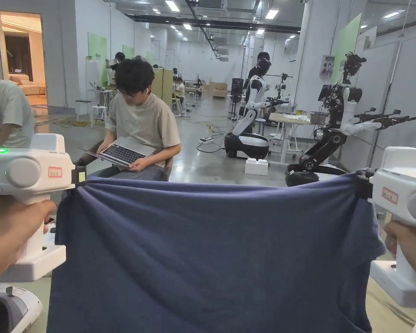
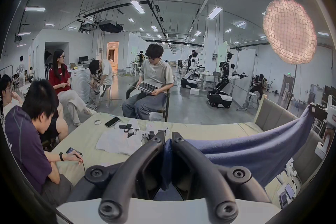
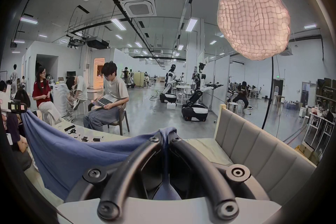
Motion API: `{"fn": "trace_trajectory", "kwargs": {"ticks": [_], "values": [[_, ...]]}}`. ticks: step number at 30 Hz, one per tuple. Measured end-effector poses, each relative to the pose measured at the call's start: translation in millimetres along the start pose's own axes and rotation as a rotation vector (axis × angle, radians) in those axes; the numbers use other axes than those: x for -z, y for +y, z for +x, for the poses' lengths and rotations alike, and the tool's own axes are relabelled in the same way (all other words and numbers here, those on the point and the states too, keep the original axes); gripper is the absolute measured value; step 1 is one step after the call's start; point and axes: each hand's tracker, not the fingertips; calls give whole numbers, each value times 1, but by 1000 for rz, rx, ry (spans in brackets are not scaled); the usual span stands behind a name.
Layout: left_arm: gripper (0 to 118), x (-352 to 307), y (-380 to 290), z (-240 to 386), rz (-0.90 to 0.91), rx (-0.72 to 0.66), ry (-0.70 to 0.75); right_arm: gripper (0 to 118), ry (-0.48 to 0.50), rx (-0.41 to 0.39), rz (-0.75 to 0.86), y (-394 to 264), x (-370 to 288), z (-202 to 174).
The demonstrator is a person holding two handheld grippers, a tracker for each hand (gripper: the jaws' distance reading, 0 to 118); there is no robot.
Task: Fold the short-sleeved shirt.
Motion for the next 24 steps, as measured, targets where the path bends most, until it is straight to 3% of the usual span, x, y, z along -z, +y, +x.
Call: {"fn": "trace_trajectory", "kwargs": {"ticks": [15,24], "values": [[1,56,89,-6,80,11,34,1,-11,-39,83,84,68,-11],[1,63,52,-8,79,33,45,1,-20,-79,70,49,59,-15]]}}
